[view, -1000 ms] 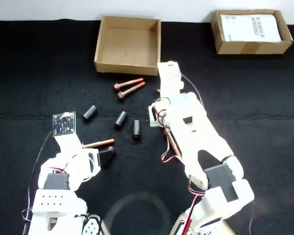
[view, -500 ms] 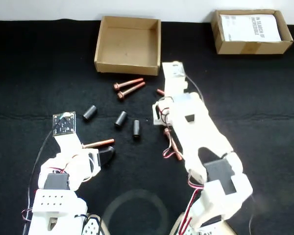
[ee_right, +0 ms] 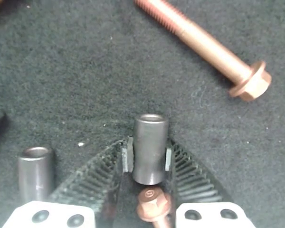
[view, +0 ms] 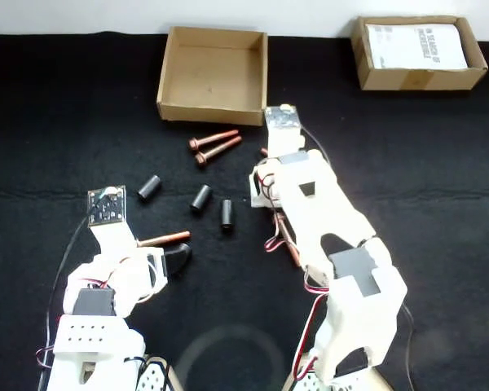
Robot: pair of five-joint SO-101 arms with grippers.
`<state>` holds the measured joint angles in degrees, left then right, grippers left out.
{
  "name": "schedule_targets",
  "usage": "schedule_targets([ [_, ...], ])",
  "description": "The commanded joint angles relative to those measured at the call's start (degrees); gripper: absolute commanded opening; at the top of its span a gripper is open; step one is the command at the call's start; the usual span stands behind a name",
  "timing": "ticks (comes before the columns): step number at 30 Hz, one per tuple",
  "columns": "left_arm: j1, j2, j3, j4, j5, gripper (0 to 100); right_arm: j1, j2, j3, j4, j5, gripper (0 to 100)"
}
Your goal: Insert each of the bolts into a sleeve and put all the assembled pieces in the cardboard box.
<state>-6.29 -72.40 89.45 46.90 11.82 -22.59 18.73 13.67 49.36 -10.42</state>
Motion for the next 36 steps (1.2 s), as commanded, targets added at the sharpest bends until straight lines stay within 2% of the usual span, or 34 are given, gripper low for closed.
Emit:
schedule_targets([
  [1, 0.75, -0.48, -0.22, -0.88, 0.00, 33, -0.40, 0.22, -1.89, -0.48, -0.09, 6.0],
  [3, 0.75, -0.48, -0.22, -0.88, 0.00, 33, -0.40, 0.22, -1.89, -1.10, -0.09, 0.2],
  [14, 1.80, -0.31, -0.22, -0.88, 0.00, 33, -0.22, -0.48, -4.00, -0.22, 1.67, 0.6],
  [17, 2.07, -0.13, -0.22, -1.05, 0.00, 33, -0.04, -1.71, -11.21, 7.52, 4.66, 0.6],
  [25, 2.42, 0.04, 0.75, -2.20, 0.00, 33, -0.48, -15.16, -29.23, 21.14, 4.84, 0.6],
  [33, 2.33, -0.04, 0.66, -1.93, 0.09, 33, 0.57, -31.87, -36.70, 36.97, 4.84, 0.6],
  [36, 2.24, -0.04, -1.63, 3.08, 0.09, 33, 1.98, -40.04, -36.44, 39.78, 4.84, 0.6],
])
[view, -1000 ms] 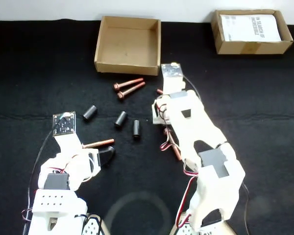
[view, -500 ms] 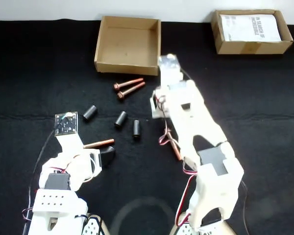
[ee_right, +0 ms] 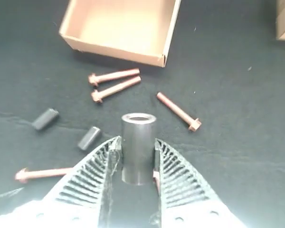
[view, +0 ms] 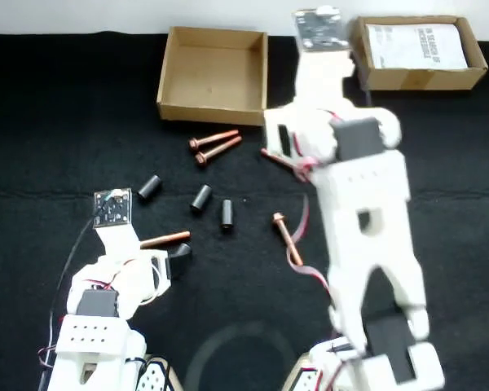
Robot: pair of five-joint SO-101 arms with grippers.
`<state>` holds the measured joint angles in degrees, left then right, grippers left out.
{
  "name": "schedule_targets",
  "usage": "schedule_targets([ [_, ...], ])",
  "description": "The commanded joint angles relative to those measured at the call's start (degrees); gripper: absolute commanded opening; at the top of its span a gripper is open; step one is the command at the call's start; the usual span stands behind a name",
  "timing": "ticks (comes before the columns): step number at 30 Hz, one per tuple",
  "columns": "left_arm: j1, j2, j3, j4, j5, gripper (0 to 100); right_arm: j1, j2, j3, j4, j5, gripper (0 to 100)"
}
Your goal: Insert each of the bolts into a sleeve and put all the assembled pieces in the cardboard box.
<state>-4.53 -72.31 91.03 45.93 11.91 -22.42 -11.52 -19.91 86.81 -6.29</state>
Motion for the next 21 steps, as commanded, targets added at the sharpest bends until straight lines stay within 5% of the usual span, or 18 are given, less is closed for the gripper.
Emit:
schedule_targets([
  [1, 0.40, -0.13, -5.67, 8.00, 0.00, 33, 2.95, -12.53, -2.77, 3.03, 0.70, 0.6],
  [9, 0.92, 0.13, -41.19, 36.40, -0.09, 33, 12.62, -27.74, -2.59, 13.23, 0.79, 0.6],
  [15, 8.84, 12.09, -65.71, 53.89, 0.00, 33, 21.32, -38.29, 7.16, 14.02, 4.40, 0.6],
  [21, 16.66, 28.53, -78.55, 55.82, 0.44, 33, 26.33, -51.65, 28.26, 8.66, 5.98, 0.6],
])
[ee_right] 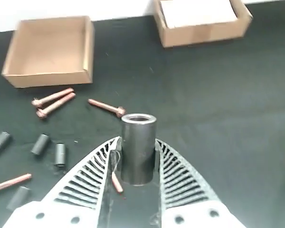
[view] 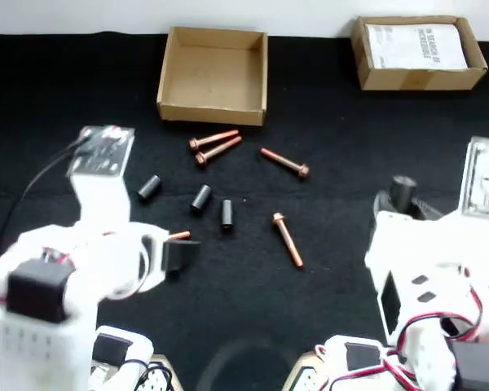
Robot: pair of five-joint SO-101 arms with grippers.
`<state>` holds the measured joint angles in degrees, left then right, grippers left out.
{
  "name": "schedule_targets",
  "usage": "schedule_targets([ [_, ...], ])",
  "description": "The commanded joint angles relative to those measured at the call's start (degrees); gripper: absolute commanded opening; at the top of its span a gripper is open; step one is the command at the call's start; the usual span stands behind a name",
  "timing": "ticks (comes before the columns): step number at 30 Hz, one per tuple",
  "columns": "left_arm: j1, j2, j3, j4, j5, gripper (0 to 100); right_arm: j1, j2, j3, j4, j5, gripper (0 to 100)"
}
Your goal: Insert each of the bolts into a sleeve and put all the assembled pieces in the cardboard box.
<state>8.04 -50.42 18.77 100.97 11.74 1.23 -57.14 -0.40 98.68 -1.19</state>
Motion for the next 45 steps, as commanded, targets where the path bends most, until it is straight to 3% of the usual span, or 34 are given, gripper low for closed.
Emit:
schedule_targets([
  [1, 5.67, 8.66, -7.60, 0.79, 0.70, 33, 3.30, -8.40, 11.91, -4.62, 1.23, 0.6],
  [6, 14.20, 18.77, -11.47, 0.70, 10.99, 33, 6.81, -19.03, 26.33, -9.71, 7.65, 0.6],
  [14, 24.84, 36.53, -18.51, 0.70, 19.08, 33, 22.02, -30.02, 42.42, -18.86, 16.26, 0.6],
  [18, 25.63, 47.08, -23.96, 0.62, 24.26, 33, 25.80, -34.24, 47.87, -20.70, 17.85, 0.6],
  [26, 25.19, 70.99, -38.20, 0.62, 33.58, 33, 26.33, -41.01, 54.20, -20.97, 17.85, 0.6],
  [45, 25.01, 101.49, -66.15, 0.62, 35.87, 33, 25.98, -42.33, 55.52, -20.88, 17.58, 0.6],
])
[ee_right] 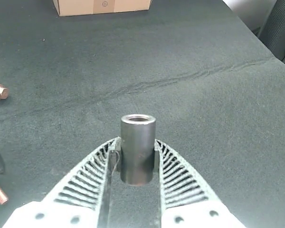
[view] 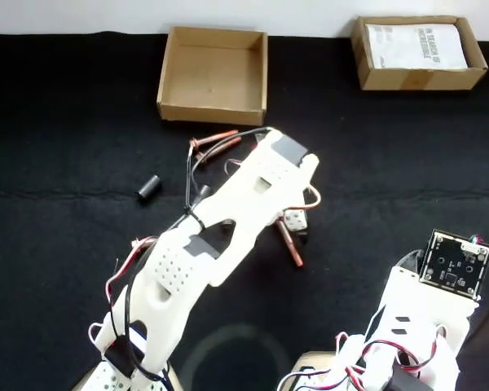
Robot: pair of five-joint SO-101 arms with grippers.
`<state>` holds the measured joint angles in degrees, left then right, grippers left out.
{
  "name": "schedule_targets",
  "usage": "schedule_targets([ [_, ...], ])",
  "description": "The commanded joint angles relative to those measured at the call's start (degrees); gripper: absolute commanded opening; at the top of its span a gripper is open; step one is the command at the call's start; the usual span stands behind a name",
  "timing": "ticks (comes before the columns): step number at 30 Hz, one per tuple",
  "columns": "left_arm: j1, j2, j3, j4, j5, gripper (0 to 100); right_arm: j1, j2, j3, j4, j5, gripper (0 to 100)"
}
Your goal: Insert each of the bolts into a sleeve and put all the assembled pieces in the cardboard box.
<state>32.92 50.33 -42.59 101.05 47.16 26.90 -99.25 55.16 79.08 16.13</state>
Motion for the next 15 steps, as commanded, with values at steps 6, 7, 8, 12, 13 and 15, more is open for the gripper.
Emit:
schedule_targets([
  [6, -2.42, 7.52, -11.38, 0.18, 0.35, 33, 0.22, 0.22, -0.04, -1.36, 0.26, 0.6],
  [7, -3.03, 8.57, -12.00, 0.18, 0.35, 33, 0.22, 0.22, -0.04, -1.36, 0.26, 0.6],
  [8, -3.47, 9.45, -12.44, 0.18, 0.35, 33, 0.22, 0.22, -0.04, -1.36, 0.26, 0.6],
  [12, -4.97, 11.56, -12.79, 0.26, 0.35, 33, 0.22, 0.13, 0.92, -1.45, 0.44, 0.6],
  [13, -5.32, 11.74, -12.79, 0.26, 0.35, 33, 0.22, -0.04, 1.71, -1.45, 0.44, 0.6],
  [15, -5.76, 11.74, -12.79, 0.35, 0.35, 33, 0.22, -0.22, 3.30, -1.45, 0.44, 0.6],
])
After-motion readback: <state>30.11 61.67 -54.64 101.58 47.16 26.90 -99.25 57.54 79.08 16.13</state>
